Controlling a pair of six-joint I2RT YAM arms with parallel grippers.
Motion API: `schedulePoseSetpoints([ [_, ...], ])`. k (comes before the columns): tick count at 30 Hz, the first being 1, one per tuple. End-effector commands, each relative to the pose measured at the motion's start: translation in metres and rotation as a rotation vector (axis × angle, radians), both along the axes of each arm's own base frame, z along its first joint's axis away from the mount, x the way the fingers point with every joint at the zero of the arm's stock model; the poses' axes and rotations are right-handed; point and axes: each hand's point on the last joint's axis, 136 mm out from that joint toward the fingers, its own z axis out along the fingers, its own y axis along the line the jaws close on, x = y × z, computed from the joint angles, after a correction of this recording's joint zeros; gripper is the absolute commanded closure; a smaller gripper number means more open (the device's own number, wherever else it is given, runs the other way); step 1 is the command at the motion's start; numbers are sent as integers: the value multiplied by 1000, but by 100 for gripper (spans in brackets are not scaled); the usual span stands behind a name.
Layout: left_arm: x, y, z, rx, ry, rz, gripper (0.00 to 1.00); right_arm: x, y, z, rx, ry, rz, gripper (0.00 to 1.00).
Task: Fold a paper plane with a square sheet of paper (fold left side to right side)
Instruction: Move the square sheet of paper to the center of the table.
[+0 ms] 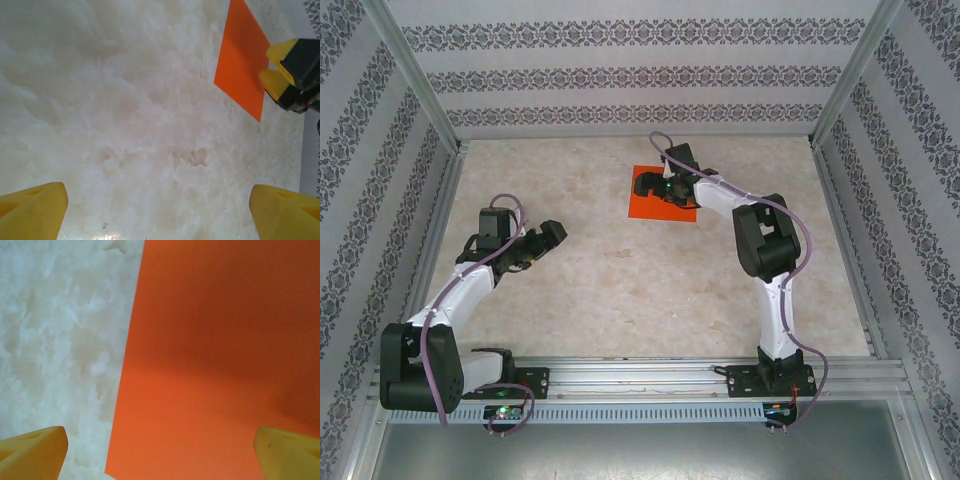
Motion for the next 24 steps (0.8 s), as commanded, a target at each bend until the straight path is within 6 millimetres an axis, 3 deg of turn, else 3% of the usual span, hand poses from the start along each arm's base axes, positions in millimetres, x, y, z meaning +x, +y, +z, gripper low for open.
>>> schedulePoseSetpoints([
  [1, -10, -4, -9, -34, 59, -17, 8, -6, 1, -15, -50, 71, -9, 4],
  [11, -10, -6, -13, -38, 89, -30, 10, -38, 2, -40, -130, 212, 41, 4],
  [24, -17, -13, -15, -63, 118, -40, 13, -120, 9, -47, -180, 274, 50, 5],
])
